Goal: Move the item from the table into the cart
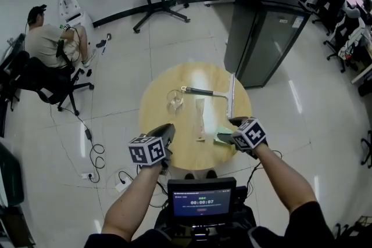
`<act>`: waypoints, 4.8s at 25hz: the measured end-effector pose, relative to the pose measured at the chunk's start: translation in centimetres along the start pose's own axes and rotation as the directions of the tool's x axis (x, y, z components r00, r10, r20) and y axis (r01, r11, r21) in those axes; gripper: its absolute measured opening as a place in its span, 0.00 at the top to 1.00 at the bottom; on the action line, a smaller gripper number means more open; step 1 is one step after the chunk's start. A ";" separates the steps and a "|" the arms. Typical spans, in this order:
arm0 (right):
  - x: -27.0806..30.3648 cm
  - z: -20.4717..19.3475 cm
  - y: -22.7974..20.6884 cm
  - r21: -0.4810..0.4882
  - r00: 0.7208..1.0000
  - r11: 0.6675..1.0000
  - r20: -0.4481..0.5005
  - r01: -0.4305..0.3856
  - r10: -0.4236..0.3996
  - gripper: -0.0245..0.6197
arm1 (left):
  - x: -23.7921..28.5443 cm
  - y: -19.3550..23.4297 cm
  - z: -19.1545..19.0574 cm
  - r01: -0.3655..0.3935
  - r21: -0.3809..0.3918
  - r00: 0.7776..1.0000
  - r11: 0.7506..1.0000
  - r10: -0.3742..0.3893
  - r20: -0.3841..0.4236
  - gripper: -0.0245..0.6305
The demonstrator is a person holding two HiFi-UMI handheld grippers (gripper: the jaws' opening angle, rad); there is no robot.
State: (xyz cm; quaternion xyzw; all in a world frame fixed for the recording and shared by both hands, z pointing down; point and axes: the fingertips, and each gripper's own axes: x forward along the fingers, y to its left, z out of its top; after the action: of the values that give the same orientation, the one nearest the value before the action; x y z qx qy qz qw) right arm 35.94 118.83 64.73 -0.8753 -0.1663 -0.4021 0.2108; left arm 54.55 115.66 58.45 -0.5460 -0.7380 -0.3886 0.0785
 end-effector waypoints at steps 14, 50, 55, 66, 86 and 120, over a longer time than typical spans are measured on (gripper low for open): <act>11.6 -6.1 -4.7 -0.089 0.970 0.992 -0.234 -0.095 0.072 0.39 | 9.9 6.6 -8.8 -0.132 0.195 0.923 0.972 0.192 -0.333 0.85; 16.6 -9.7 -9.1 -0.073 0.951 0.996 -0.301 0.048 -0.068 0.91 | 14.7 8.8 -14.6 -0.144 0.130 0.894 0.981 0.185 -0.409 0.87; 14.2 -7.6 -7.5 -0.006 0.977 0.999 -0.210 0.041 -0.042 0.91 | 12.9 7.7 -13.5 -0.149 0.148 0.903 0.978 0.196 -0.383 0.87; -4.0 -2.7 -4.7 0.062 0.980 0.983 0.085 0.173 -0.177 0.91 | 8.3 -6.2 -5.9 0.026 0.233 0.973 0.972 0.028 -0.228 0.96; -34.2 -9.9 1.9 0.443 0.675 0.789 0.424 0.426 -0.603 0.91 | 3.3 -35.8 -5.4 0.541 0.506 0.838 0.672 -0.479 -0.259 0.96; -89.6 -100.5 80.0 0.608 -0.474 -0.774 -0.636 0.177 -0.609 0.91 | -55.9 -115.0 -99.5 0.588 -0.239 -0.535 -0.773 -0.150 -0.831 0.96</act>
State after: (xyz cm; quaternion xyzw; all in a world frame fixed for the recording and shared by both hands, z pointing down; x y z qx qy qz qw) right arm -46.53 -11.07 35.57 -0.0712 -0.9944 0.0137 0.0764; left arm -54.01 -3.25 40.34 0.6313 -0.7667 0.0259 0.1140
